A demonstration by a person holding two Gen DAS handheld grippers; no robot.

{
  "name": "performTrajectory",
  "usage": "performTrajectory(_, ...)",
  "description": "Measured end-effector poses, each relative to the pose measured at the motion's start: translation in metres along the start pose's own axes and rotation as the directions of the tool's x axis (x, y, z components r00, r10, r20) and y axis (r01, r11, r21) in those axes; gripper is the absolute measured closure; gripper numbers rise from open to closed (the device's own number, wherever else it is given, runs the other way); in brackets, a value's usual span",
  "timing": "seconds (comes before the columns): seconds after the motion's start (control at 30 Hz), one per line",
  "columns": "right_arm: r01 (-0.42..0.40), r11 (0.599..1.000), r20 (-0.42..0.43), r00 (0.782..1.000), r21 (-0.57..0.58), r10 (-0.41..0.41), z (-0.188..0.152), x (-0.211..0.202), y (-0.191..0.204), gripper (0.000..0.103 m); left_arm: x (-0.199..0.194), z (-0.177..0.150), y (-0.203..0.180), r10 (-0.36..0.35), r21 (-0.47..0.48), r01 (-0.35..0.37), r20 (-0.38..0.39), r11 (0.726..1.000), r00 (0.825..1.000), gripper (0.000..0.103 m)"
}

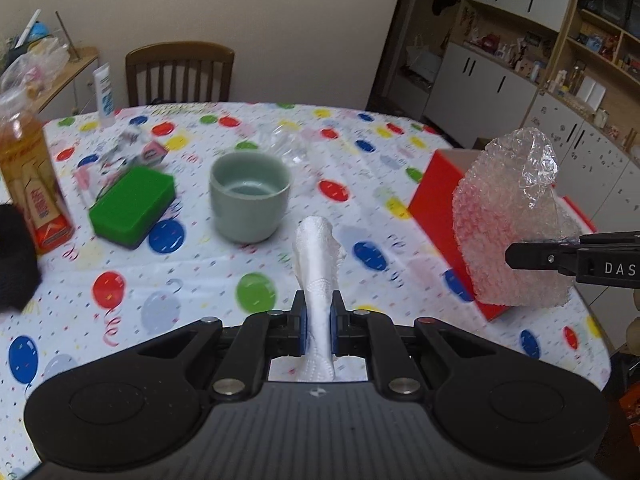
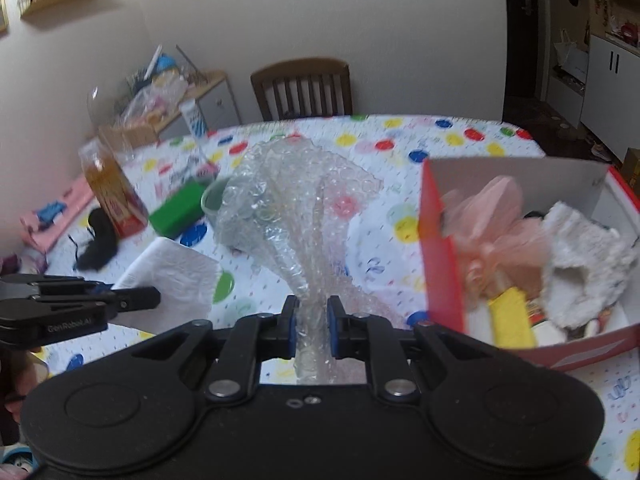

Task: Organize soft objects
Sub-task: 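Lift and carry the napkin with left tool while right tool carries bubble wrap to box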

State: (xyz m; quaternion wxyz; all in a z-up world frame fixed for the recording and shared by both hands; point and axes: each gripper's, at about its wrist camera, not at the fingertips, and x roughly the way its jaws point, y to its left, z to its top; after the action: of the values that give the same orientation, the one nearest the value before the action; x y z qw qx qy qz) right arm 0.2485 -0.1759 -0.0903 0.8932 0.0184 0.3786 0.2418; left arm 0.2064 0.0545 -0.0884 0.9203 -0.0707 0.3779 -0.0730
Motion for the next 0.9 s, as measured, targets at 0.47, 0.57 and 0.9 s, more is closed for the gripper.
performTrajectory(0.47,0.036,0.999,0.119,0.992,0.018,-0.038,0.037,-0.058,-0.077,0.089,0.004,0.067,-0.095,-0.129,0.087,0.120,0.099,0.989,0.987,0.093)
performTrajectory(0.57,0.064,0.998,0.138,0.988,0.025,-0.066,0.043,-0.065,-0.098,0.089,0.011,0.080,-0.120,-0.162,0.121,0.149,0.104,0.981,0.981,0.093)
performTrajectory(0.9,0.170,0.984,0.149,0.973,0.046,-0.175,0.048,-0.067,-0.169,0.089,0.058,0.096,-0.193,-0.241,0.178,0.234,0.018,0.956,0.970,0.093)
